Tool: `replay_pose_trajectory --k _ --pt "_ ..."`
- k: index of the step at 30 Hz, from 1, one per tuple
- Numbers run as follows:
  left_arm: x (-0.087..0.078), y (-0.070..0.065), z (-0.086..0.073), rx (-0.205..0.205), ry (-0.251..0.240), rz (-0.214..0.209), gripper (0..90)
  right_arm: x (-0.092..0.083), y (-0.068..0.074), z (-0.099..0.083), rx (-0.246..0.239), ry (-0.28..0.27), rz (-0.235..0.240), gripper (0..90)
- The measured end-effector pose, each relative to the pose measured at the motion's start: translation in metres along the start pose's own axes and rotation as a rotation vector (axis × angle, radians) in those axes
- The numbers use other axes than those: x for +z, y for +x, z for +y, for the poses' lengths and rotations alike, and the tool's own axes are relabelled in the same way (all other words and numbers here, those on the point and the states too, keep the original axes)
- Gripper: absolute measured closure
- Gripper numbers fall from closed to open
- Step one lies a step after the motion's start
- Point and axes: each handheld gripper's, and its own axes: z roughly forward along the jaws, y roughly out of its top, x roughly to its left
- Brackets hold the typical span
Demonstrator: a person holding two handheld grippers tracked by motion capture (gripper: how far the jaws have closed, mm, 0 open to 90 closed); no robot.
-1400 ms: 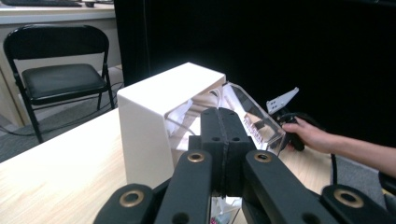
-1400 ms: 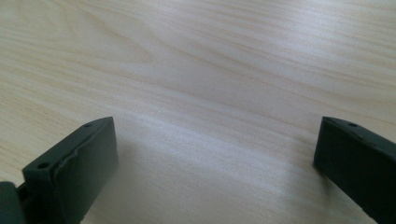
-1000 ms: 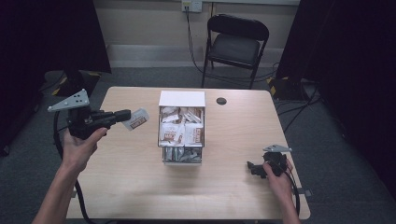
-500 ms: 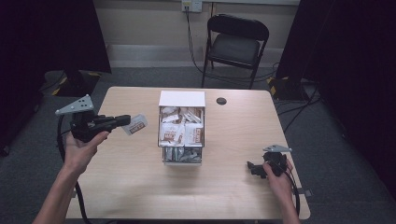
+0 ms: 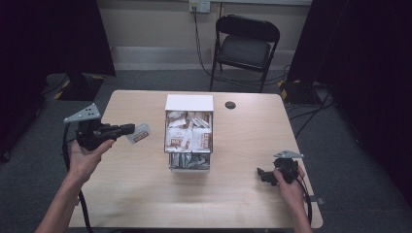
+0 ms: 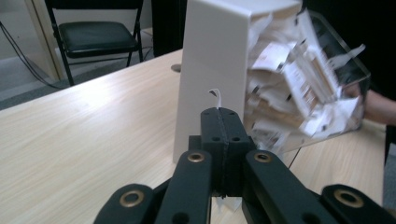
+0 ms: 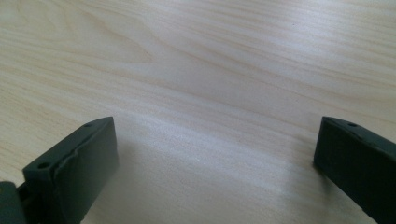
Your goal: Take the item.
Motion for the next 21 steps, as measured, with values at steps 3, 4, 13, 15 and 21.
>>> replay_pose_trajectory --k 3,4,13,15,21 --pt "0.003 0.003 -0.005 -0.003 0.003 0.024 90.0 0.0 0.0 0.0 0.002 0.0 0.0 0.0" --pt "0.004 0.005 -0.006 -0.012 0.005 0.018 90.0 0.0 0.0 0.0 0.001 0.0 0.0 0.0" --pt "0.019 0.009 -0.018 -0.033 0.043 0.04 90.0 0.0 0.0 0.0 0.001 0.0 0.0 0.0" --pt "0.023 0.008 -0.02 -0.027 0.061 0.043 90.0 0.0 0.0 0.0 0.001 0.0 0.001 0.0" --pt "0.03 0.009 -0.028 -0.035 0.088 0.052 90.0 0.0 0.0 0.0 0.001 0.0 0.0 0.0"
